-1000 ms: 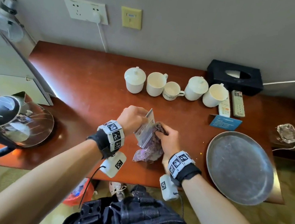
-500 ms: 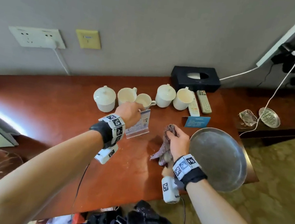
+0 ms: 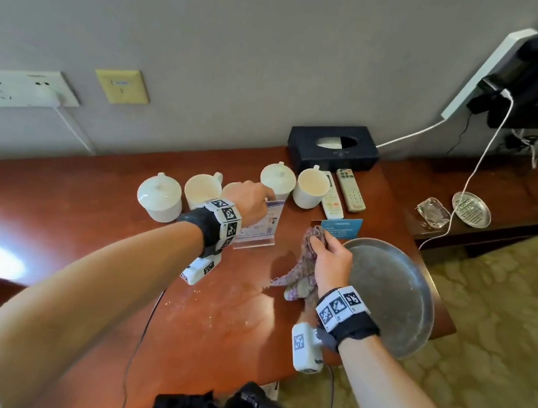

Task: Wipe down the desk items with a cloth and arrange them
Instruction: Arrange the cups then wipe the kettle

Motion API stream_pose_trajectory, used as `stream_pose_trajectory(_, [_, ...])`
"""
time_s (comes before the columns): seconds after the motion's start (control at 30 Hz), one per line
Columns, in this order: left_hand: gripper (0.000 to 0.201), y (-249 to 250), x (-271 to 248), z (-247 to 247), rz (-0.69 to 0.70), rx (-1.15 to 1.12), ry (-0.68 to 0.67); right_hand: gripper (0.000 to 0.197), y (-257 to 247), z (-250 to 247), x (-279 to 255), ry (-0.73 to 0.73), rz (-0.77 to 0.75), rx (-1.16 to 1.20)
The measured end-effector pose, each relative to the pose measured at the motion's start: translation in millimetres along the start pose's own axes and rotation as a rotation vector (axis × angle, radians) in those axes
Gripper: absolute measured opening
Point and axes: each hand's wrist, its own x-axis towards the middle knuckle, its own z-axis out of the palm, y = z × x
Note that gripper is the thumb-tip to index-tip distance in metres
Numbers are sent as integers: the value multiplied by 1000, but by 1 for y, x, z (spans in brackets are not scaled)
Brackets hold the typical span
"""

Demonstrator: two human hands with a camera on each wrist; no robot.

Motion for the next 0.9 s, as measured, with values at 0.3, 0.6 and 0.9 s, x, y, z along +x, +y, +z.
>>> stream_pose_trajectory(0.3, [39, 43, 42, 15, -54, 32, 4, 37, 3, -27, 51, -6, 72, 95])
stream_pose_trajectory(0.6, [40, 69, 64, 24, -122, 43, 24, 38, 12, -42, 86, -106, 75, 74])
stream_pose_trajectory(0.9, [38, 65, 57, 25, -168, -5, 39, 35, 9, -41, 89, -223, 11, 20])
